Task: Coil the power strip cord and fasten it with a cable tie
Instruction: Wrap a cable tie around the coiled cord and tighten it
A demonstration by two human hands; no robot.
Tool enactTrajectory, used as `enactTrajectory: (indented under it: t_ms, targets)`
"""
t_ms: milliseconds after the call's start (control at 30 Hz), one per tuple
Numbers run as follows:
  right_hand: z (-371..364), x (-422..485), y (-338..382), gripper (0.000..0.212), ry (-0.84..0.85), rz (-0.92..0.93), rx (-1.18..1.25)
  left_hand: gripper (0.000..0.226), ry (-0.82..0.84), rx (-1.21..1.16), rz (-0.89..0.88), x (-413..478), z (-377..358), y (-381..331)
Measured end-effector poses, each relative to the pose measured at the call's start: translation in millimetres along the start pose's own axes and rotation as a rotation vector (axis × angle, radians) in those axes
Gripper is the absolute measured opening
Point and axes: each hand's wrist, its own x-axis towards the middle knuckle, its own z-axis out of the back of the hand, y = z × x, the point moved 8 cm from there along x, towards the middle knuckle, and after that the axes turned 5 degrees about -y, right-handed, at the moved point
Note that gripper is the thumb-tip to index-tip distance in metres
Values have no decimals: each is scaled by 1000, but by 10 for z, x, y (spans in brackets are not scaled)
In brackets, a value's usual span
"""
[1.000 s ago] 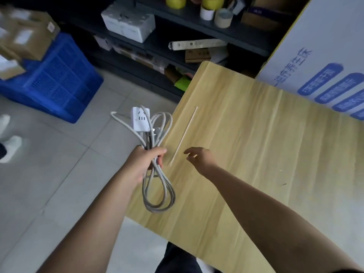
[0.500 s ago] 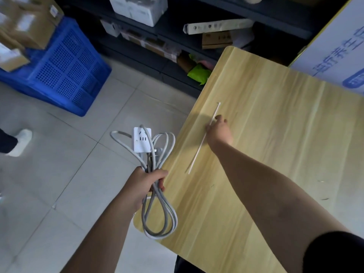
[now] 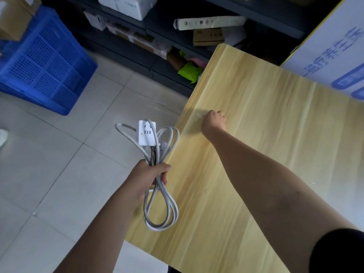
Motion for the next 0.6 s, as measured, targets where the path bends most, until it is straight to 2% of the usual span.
enactTrajectory:
  t_ms: [100, 300, 500, 600]
  targets:
    - [-85, -195, -120, 42, 1, 52, -64, 21, -10, 42, -16, -14, -107, -77]
    - [-175, -594, -283, 36, 11, 206, -200, 27, -8, 112, -33, -174, -311, -163]
    - [-198, -993, -549, 31, 13, 344, -165, 36, -1, 222, -55, -384, -524, -209]
    - [-180, -1150, -658, 40, 41, 394, -104, 37, 25, 280, -56, -479, -652, -203]
